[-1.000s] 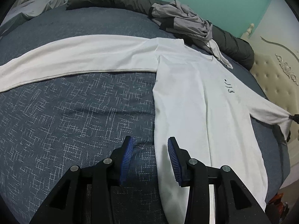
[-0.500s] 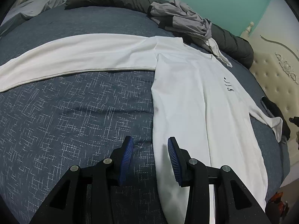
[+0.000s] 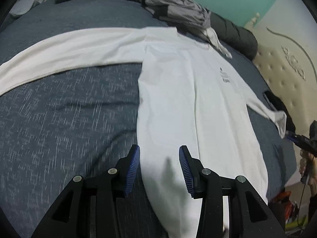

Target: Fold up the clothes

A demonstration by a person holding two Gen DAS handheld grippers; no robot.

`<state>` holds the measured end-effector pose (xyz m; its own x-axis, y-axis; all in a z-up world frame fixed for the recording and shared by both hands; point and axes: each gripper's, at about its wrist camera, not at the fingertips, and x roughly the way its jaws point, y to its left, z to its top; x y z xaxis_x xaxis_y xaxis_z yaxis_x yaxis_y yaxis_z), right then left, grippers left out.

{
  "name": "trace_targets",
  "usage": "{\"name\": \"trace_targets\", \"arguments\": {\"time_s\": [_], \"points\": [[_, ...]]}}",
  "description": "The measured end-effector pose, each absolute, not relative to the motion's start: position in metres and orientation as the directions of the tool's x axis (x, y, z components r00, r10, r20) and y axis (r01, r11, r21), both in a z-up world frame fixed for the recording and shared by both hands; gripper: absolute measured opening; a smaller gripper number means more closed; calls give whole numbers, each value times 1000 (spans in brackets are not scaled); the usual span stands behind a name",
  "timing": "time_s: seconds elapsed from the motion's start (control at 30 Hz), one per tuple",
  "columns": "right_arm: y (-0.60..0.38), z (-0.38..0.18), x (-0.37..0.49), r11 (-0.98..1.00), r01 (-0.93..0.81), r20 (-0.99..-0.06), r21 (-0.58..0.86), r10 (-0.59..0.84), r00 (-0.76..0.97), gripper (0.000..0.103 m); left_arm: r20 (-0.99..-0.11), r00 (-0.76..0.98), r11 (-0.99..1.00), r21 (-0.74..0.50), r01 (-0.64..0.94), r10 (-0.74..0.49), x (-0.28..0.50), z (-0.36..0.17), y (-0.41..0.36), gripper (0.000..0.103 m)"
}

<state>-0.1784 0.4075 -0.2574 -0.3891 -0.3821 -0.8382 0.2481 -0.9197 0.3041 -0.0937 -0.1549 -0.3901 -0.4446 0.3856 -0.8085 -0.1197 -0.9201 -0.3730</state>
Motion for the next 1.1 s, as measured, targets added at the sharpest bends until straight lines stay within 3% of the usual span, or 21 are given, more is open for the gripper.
{"name": "trace_targets", "arguments": {"time_s": [0.23, 0.5, 1.07, 1.1], "points": [[346, -273, -140, -855, 369, -855, 364, -464, -232, 42, -853, -356, -924, -363, -118, 380, -65, -390, -158, 49], [310, -309, -103, -835, 413, -897, 364, -433, -86, 43, -880, -295, -928, -350, -126, 372, -40, -400, -145, 56], [292, -334, -76, -813, 401, -878, 422, -477, -41, 42, -859, -257, -897, -424, -129, 443, -25, -413, -140, 57], [291, -334, -75, -807, 400, -872, 434, -489, -41, 38, -857, -257, -895, -426, -134, 446, -24, -413, -139, 57]]}}
